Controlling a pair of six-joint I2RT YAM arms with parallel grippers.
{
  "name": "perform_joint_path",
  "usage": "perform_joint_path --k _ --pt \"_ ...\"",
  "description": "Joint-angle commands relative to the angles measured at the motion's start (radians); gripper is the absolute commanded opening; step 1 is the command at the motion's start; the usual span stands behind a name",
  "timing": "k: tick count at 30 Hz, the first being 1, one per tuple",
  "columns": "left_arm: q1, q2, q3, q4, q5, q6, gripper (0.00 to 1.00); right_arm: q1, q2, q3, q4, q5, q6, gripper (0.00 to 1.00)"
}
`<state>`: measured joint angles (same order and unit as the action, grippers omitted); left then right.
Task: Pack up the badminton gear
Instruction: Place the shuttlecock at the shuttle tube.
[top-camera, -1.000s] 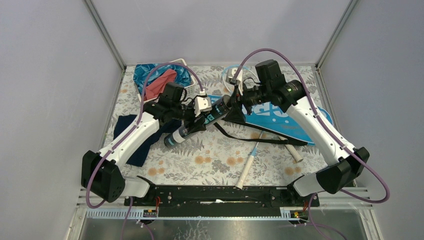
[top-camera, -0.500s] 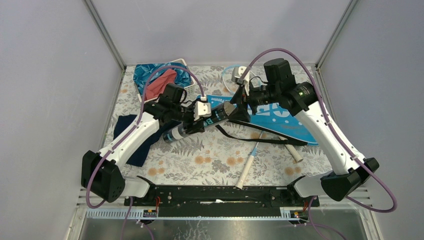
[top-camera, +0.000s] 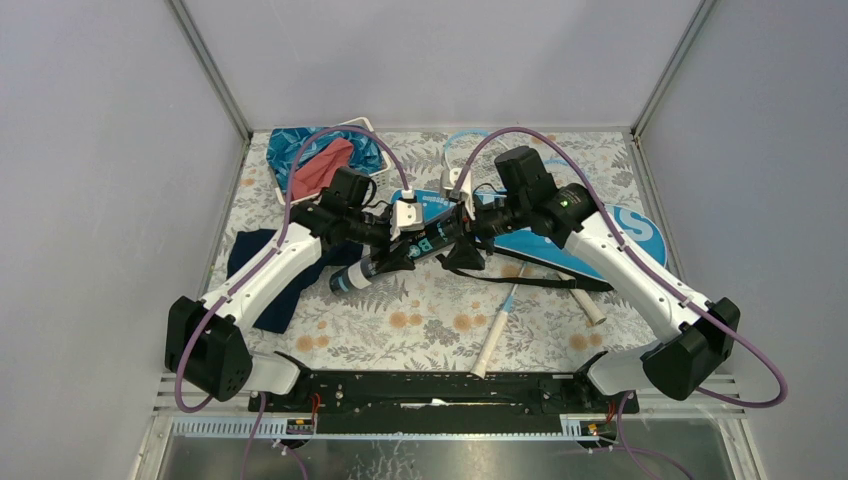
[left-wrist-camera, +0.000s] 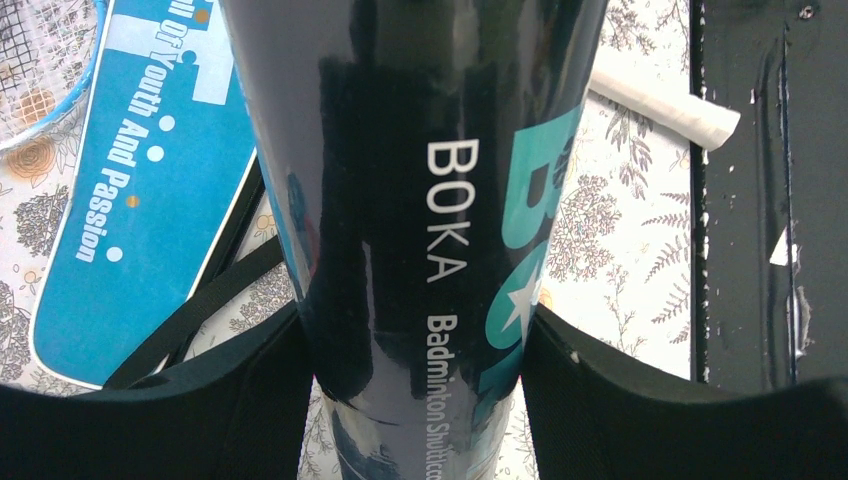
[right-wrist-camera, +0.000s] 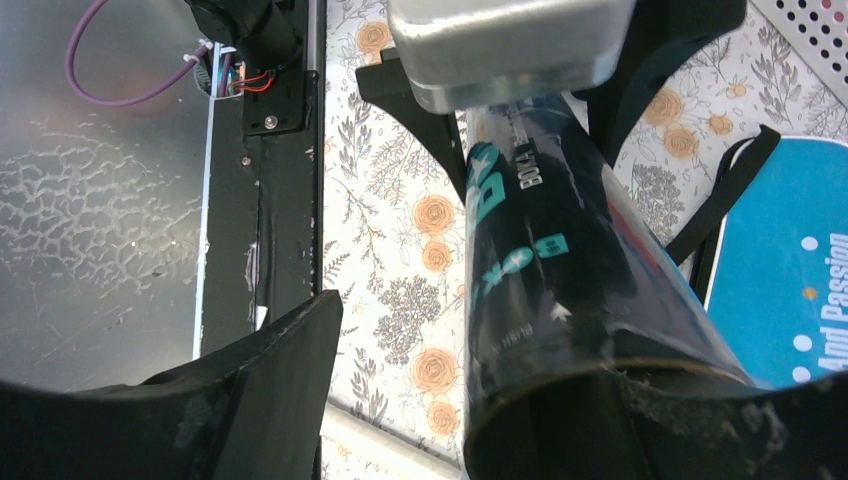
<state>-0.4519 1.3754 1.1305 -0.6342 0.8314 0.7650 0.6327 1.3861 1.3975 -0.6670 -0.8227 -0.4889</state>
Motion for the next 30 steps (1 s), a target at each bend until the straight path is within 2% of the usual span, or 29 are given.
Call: perform_joint_path --k 1,6,11,16,19,25,30 --pt "-0.005 0.002 0.020 0.137 0.006 -0.124 0.00 0.031 0.020 -0.018 0.041 -0.039 0.021 0.70" --pt "-0.005 -0.001 0.014 0.156 -0.020 -0.136 0.00 0.033 0.023 -0.014 0.035 -0.016 0.020 0.70" --pt "0.002 -0.002 0.016 0.163 -0.075 -0.157 0.00 0.012 -0.056 0.043 0.022 0.165 0.017 0.78" --pt "0.044 -0.003 0.046 0.252 -0.041 -0.311 0.00 -0.092 -0.134 0.107 0.072 0.235 0.090 0.93" --pt "0.065 0.002 0.085 0.303 -0.020 -0.412 0.00 -0.111 -0.148 0.148 0.077 0.306 0.107 0.99" --pt "0.071 0.008 0.130 0.472 -0.042 -0.685 0.00 -0.139 -0.164 0.090 0.201 0.390 0.234 1.00" --pt "0.082 0.024 0.119 0.662 -0.034 -0.978 0.00 -0.153 -0.147 -0.008 0.345 0.322 0.367 1.00"
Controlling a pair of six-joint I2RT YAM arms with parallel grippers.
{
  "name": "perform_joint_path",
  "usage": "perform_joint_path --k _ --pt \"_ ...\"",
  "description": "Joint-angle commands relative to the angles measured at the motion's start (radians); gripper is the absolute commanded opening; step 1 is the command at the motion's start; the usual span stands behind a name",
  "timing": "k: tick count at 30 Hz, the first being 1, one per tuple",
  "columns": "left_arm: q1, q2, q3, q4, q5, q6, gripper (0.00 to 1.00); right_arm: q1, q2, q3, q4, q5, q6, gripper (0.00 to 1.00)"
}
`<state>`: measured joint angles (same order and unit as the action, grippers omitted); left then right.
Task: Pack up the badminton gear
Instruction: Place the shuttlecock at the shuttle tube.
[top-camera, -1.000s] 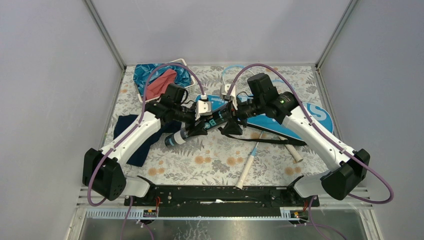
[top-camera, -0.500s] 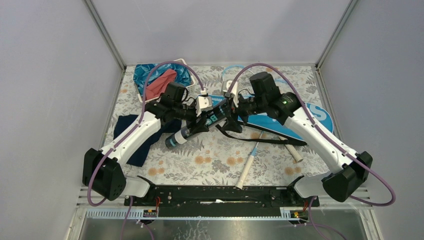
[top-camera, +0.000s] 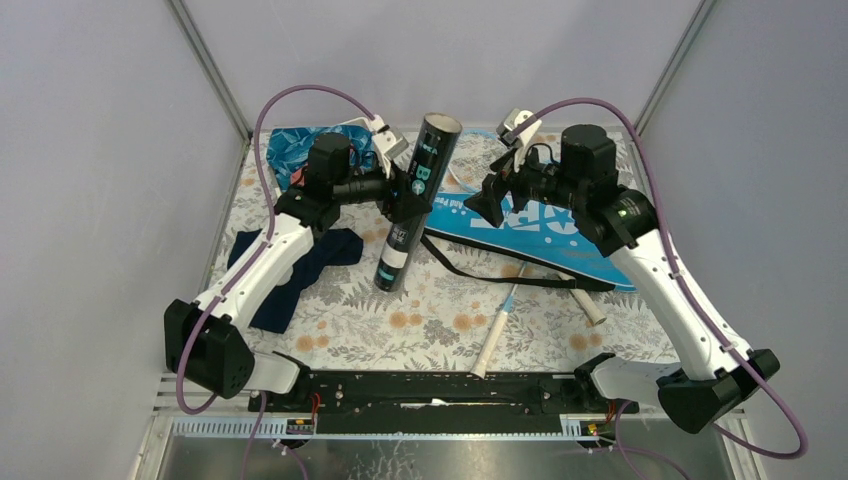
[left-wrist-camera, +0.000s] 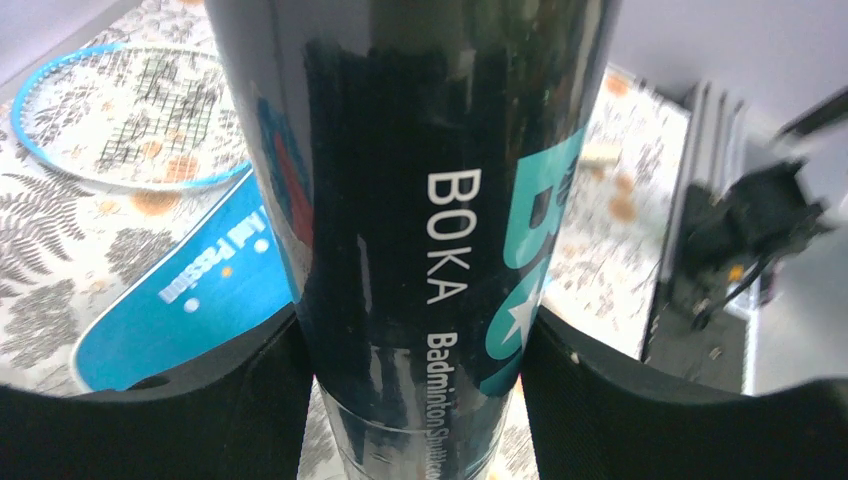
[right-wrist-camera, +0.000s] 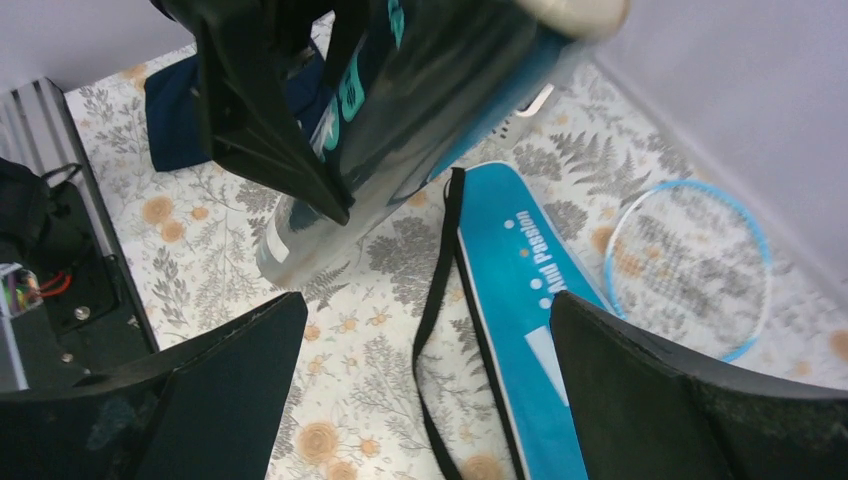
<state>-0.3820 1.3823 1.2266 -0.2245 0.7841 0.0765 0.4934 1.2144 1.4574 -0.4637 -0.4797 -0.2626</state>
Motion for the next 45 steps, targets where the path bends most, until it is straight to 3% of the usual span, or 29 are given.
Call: perform_joint_path --k 1,10,19,28,39,43,45 --pt "0.012 0.021 0.018 0.287 0.015 -0.345 0.00 -0.014 0.034 -0.084 0.167 -0.057 0.162 1.00" --pt "0.014 0.024 -0.126 0.716 0.070 -0.798 0.00 -0.019 0.122 -0.226 0.442 -0.308 0.399 1.00" --pt "0.012 -0.002 -0.276 0.940 0.042 -0.962 0.00 -0.018 0.149 -0.372 0.741 -0.436 0.604 1.00" --pt "0.008 -0.002 -0.331 1.031 0.005 -1.034 0.00 -0.013 0.214 -0.405 0.895 -0.468 0.748 0.95" --pt "0.002 0.015 -0.316 1.032 0.005 -1.019 0.00 0.028 0.263 -0.387 0.888 -0.474 0.764 0.93" --pt "0.001 0.023 -0.312 1.037 0.011 -1.011 0.00 0.028 0.284 -0.356 0.869 -0.492 0.761 0.87" --pt "0.001 0.023 -0.309 1.038 0.019 -0.997 0.02 0.027 0.291 -0.338 0.842 -0.504 0.746 0.76"
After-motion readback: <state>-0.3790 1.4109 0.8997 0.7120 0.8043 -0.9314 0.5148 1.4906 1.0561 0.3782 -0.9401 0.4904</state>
